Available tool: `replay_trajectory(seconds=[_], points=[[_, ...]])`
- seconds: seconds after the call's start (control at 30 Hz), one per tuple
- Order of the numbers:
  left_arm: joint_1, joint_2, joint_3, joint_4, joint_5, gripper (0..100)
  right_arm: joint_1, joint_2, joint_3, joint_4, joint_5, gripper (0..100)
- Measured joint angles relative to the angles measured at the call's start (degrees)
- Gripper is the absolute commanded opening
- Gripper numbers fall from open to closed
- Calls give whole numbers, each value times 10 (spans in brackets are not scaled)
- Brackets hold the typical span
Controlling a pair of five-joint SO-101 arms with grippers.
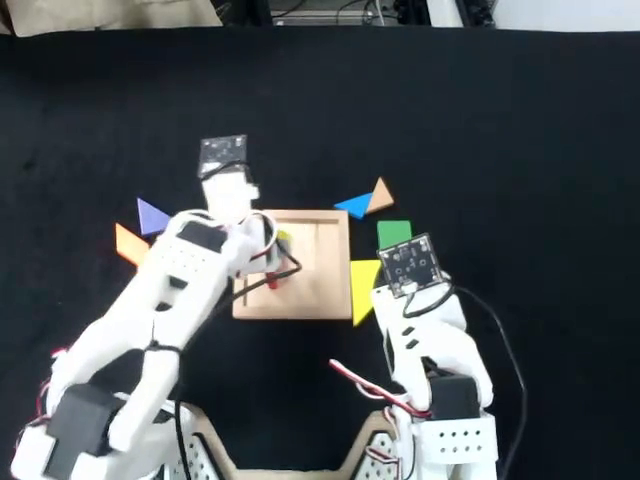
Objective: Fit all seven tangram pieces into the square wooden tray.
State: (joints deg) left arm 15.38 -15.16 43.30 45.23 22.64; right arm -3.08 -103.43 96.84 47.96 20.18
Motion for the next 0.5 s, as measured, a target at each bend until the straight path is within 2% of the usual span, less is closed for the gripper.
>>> replay_trajectory(seconds=[0.23,0.5], points=[[-44,-28,82,-81,-66,252,0,0,0,0,0,32],[-91,-29,99,-90,-110,252,0,0,0,0,0,32]])
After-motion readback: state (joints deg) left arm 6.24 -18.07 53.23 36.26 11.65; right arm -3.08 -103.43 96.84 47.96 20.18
